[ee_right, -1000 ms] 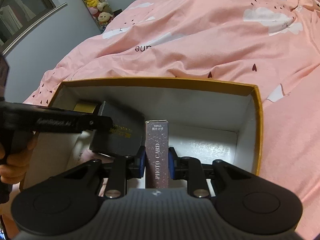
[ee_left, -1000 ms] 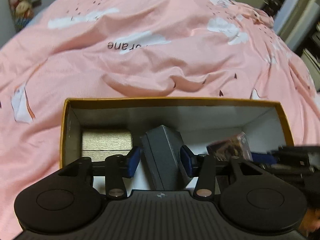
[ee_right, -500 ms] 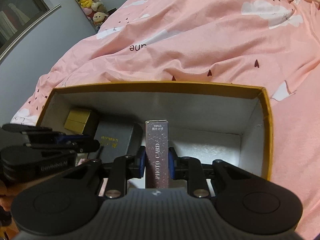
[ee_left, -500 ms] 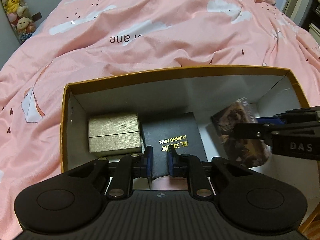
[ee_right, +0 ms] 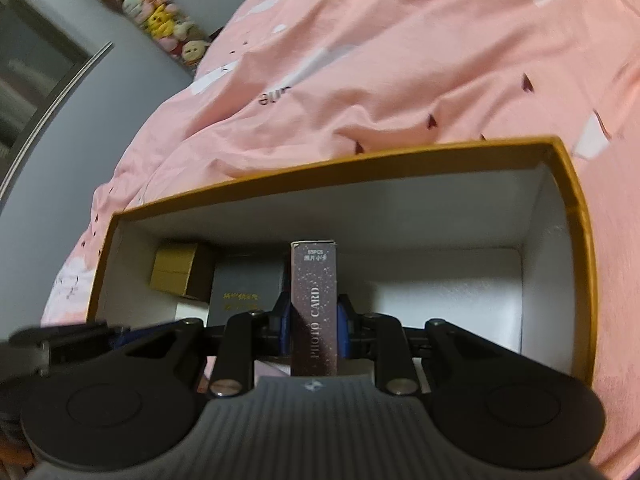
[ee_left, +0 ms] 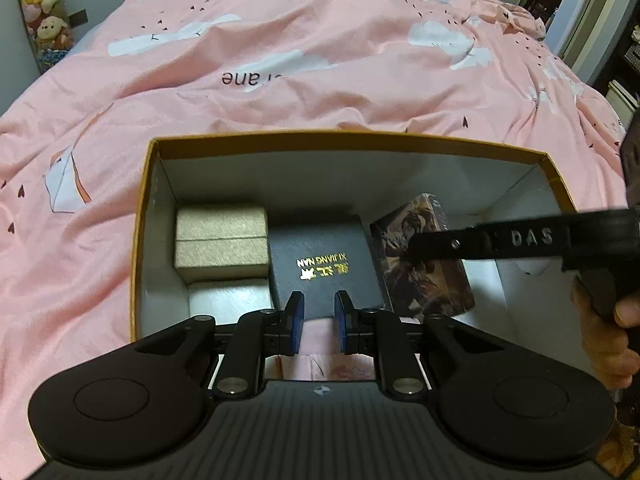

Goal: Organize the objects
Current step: 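Lower the photo card box into the box beside the black box with the right gripper and open it, then withdraw both grippers from the box toward the plush toys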

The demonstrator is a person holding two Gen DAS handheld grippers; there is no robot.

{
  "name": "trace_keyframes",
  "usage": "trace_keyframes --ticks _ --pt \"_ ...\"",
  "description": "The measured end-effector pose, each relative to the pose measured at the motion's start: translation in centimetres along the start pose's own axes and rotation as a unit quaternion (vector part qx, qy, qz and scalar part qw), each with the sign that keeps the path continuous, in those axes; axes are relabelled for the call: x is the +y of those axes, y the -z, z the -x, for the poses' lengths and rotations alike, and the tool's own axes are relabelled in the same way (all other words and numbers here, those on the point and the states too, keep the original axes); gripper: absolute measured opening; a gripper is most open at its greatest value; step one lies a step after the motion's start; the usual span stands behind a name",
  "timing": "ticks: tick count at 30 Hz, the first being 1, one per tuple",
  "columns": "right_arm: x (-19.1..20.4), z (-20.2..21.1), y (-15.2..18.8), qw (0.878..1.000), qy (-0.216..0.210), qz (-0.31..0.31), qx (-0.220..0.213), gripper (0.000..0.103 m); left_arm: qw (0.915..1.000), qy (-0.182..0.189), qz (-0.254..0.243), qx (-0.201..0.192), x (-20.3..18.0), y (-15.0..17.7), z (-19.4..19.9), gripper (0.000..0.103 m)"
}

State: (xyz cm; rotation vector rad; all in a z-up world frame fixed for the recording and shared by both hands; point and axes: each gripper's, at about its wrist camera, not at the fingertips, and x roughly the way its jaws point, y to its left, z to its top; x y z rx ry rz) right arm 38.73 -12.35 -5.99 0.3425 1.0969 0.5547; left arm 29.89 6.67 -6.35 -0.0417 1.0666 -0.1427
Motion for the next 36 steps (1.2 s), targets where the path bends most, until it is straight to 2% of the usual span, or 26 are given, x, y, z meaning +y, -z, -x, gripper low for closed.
trace_keyframes --ticks 3,6,9,16,18,19,23,28,33,36 --pt "-0.6 -0.5 0.0 1.0 -0.016 -0.024 0.012 0.024 1.0 -0.002 0.0 -0.001 -0.2 0.2 -0.1 0.02" --pt "-0.7 -0.8 0.0 0.999 -0.019 -0.032 0.005 0.024 1.0 0.0 0.002 -0.004 -0.4 0.2 -0.2 0.02" --pt "-0.6 -1.1 -0.1 1.0 0.003 -0.025 0.012 0.025 1.0 -0.001 0.003 -0.004 -0.4 0.2 -0.3 0.02" --pt "1.5 -0.7 0.0 0.994 0.062 0.085 0.027 0.038 0.9999 -0.007 0.004 -0.009 -0.4 0.2 -0.1 0.02" --pt "1.8 -0.7 0.1 0.989 0.067 0.122 0.039 0.049 0.9999 -0.008 0.007 -0.011 -0.3 0.4 0.2 0.02" --pt "2.0 -0.8 0.2 0.986 0.069 0.14 0.05 0.053 0.9999 -0.008 0.006 -0.012 -0.3 0.5 0.3 0.02" --pt "2.5 -1.2 0.8 0.97 0.081 0.21 0.088 0.058 0.9997 -0.014 0.002 -0.019 -0.4 0.6 0.6 0.02" --pt "3.7 -1.1 2.0 0.94 0.078 0.31 0.122 0.064 0.9997 -0.011 0.003 -0.023 -0.4 0.8 1.2 0.02" --pt "4.0 -1.9 3.5 0.905 0.092 0.382 0.161 0.061 0.9997 -0.016 0.0 -0.017 -0.4 1.1 1.0 0.02" --pt "4.2 -2.5 3.9 0.897 0.093 0.399 0.168 0.051 0.9997 -0.02 0.004 -0.014 -0.2 1.3 0.7 0.02"
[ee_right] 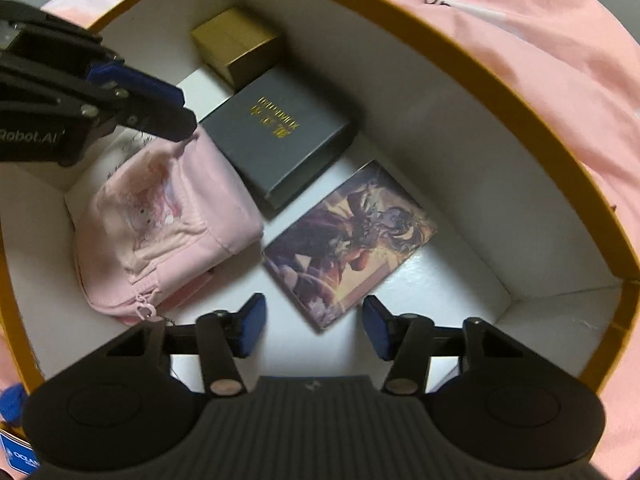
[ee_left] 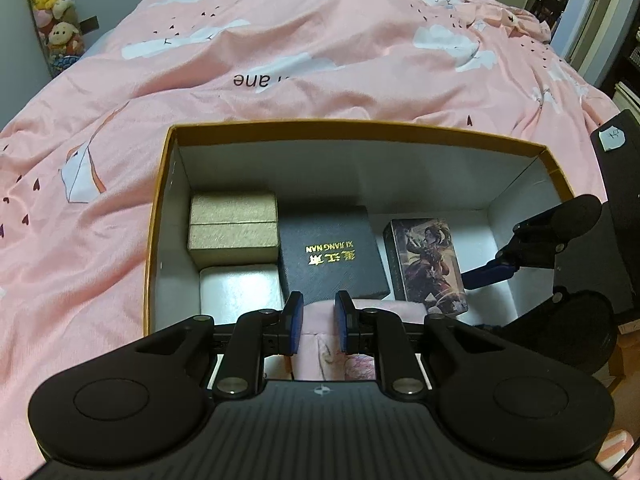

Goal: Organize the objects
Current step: 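Withdraw both grippers from the box toward the plush toys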

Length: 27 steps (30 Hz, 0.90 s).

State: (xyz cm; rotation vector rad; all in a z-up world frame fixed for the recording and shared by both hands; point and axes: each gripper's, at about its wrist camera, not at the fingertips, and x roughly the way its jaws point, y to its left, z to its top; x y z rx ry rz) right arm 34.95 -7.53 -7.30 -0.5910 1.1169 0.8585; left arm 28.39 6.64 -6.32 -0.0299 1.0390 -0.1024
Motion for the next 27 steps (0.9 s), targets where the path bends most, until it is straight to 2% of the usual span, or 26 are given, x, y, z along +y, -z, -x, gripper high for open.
trace_keyframes --ticks 2,7,10,15,19,26,27 --pt "0.3 -0.3 -0.1 1.0 0.015 0.02 -0.003 0.041 1.0 0.0 0.001 -0.001 0.1 0.1 0.0 0.02" --pt "0.7 -0.6 -0.3 0.998 0.024 0.059 -0.008 0.034 1.0 0.002 0.007 0.0 0.4 0.2 0.0 0.02" --pt "0.6 -0.7 -0.6 0.997 0.032 0.068 -0.014 0.033 1.0 0.003 0.009 -0.001 0.3 0.3 0.0 0.02" --pt "-0.6 -1.0 -1.0 1.0 0.018 0.015 -0.02 0.031 0.9999 0.005 0.012 -0.001 0.5 0.4 -0.3 0.02" --pt "-1.2 -0.8 -0.8 1.0 0.01 -0.003 -0.023 0.032 0.9998 0.004 0.014 -0.011 0.5 0.4 0.3 0.02" --pt "0.2 3.5 1.1 0.997 0.022 -0.02 -0.078 0.033 0.9988 0.01 -0.011 -0.046 -1.1 1.0 4.6 0.021" --pt "0.6 4.4 1.5 0.995 0.022 -0.029 -0.089 0.033 0.9985 0.012 -0.013 -0.052 -1.4 1.2 5.6 0.024"
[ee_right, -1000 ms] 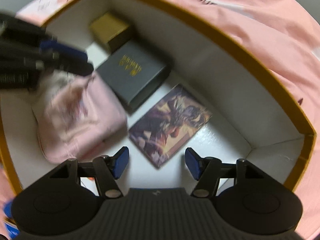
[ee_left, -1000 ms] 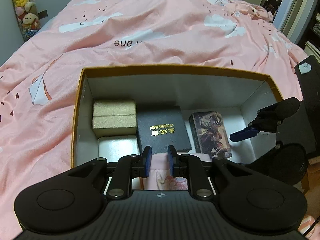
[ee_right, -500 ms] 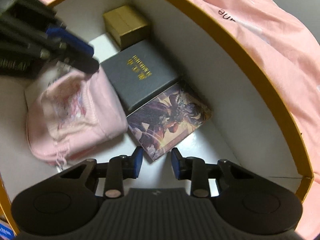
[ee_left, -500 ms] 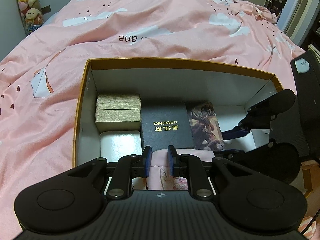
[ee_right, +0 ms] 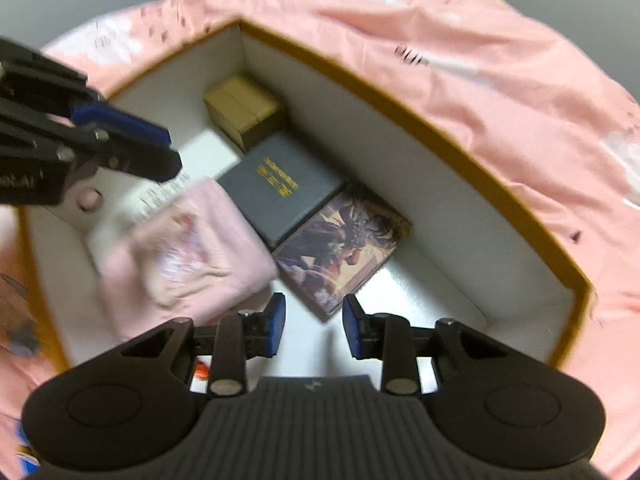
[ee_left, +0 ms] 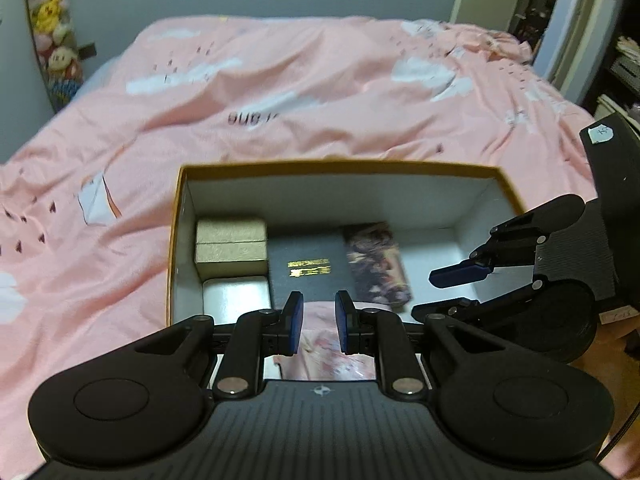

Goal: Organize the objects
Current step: 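Withdraw both grippers from the box toward the plush toys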

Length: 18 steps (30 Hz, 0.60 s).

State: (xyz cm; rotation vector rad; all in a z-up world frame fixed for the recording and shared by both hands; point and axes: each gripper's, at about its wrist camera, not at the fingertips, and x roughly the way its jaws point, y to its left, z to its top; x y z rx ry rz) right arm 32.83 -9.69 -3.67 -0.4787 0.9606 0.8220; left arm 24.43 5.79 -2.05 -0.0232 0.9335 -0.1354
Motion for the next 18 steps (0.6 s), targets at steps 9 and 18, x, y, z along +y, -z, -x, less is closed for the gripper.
trace_keyframes --ticks 9,18 --pt "4.1 8.3 5.3 0.993 0.004 -0.062 -0.104 0.039 0.9981 0.02 0.031 -0.05 -4.3 4.5 7.3 0.043" --pt "8.3 11.4 13.2 0.984 0.031 -0.124 -0.121 0.043 0.9948 0.072 0.072 0.004 -7.3 12.0 7.9 0.044"
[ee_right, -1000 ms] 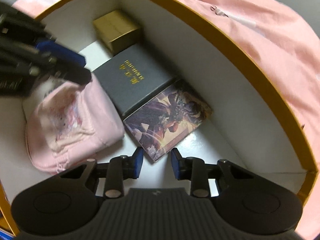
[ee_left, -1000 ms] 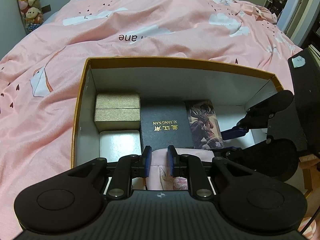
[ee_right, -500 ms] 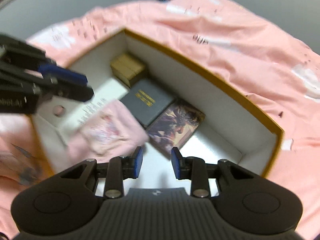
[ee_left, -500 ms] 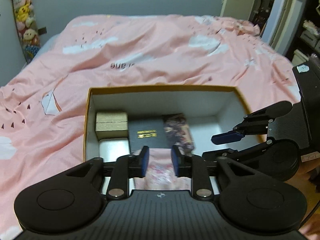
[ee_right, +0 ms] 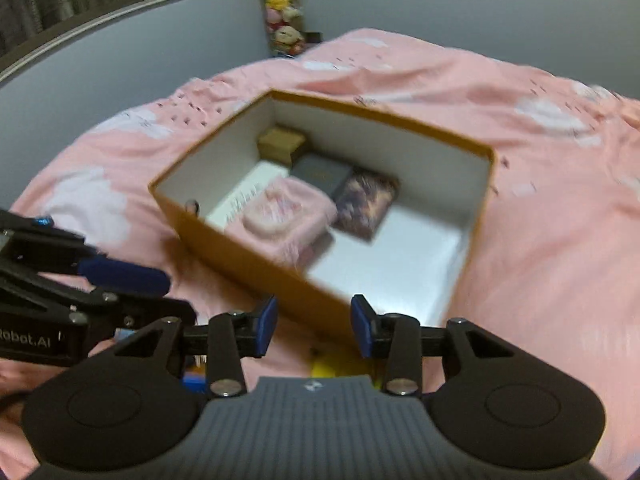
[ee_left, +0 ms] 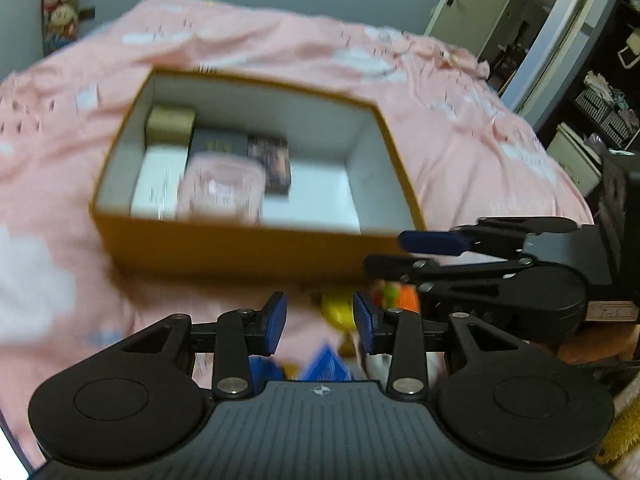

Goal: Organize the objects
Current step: 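Withdraw both grippers from the box toward the plush toys, then grasp the brown bear plush with the left gripper while the right gripper grasps the white striped-hat plush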

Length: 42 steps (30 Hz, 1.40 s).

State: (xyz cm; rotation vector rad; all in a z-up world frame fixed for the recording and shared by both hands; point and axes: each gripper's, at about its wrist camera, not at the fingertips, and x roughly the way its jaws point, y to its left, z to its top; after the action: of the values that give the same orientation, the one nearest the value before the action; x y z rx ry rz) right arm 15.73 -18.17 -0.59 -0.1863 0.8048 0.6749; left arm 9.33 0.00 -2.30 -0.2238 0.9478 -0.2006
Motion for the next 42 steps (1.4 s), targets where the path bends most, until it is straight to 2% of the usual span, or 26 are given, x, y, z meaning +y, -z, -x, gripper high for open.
trace_keyframes --ticks 4,9,13,15,18,22,27,31,34,37,40,42 --pt "0.3 1.5 2.7 0.999 0.003 -0.054 0.011 0.043 0.9977 0.017 0.051 0.041 1.1 2.5 -0.1 0.044" --pt "0.9 3.3 5.1 0.996 0.019 -0.081 0.026 0.048 0.992 0.022 0.094 0.081 2.5 4.0 -0.7 0.044" --pt "1.1 4.2 6.7 0.993 0.034 -0.091 0.062 0.052 0.9863 0.032 0.124 0.105 3.2 4.5 -1.6 0.049" --pt "0.8 4.1 7.5 0.99 0.047 -0.101 0.088 0.053 0.9827 0.041 0.138 0.116 3.3 5.0 -2.2 0.055" --pt "-0.1 3.4 8.6 0.983 0.057 -0.13 0.113 0.057 0.9785 0.05 0.157 0.124 3.4 5.6 -3.1 0.058" --pt "-1.0 1.8 9.1 0.98 0.052 -0.152 0.118 0.06 0.9747 0.059 0.179 0.121 3.8 5.4 -3.9 0.062" --pt "-0.8 0.3 8.4 0.983 0.057 -0.134 0.11 0.062 0.9693 0.051 0.219 0.1 4.8 4.8 -4.6 0.064" --pt "-0.3 0.5 7.5 0.99 0.066 -0.1 0.077 0.054 0.9721 0.033 0.22 0.075 4.4 4.3 -4.7 0.066" --pt "0.1 0.5 6.8 0.993 0.07 -0.078 0.055 0.053 0.9755 0.02 0.211 0.06 3.9 4.0 -4.9 0.069" --pt "0.0 -0.1 6.4 0.994 0.076 -0.071 0.044 0.057 0.9764 0.013 0.21 0.05 3.9 3.7 -5.2 0.071" --pt "-0.6 -0.7 6.4 0.993 0.078 -0.083 0.045 0.067 0.9757 0.012 0.214 0.047 4.1 3.7 -5.5 0.076" --pt "-0.8 -1.1 6.4 0.991 0.081 -0.089 0.05 0.067 0.9743 0.012 0.22 0.048 4.3 3.8 -5.7 0.08"
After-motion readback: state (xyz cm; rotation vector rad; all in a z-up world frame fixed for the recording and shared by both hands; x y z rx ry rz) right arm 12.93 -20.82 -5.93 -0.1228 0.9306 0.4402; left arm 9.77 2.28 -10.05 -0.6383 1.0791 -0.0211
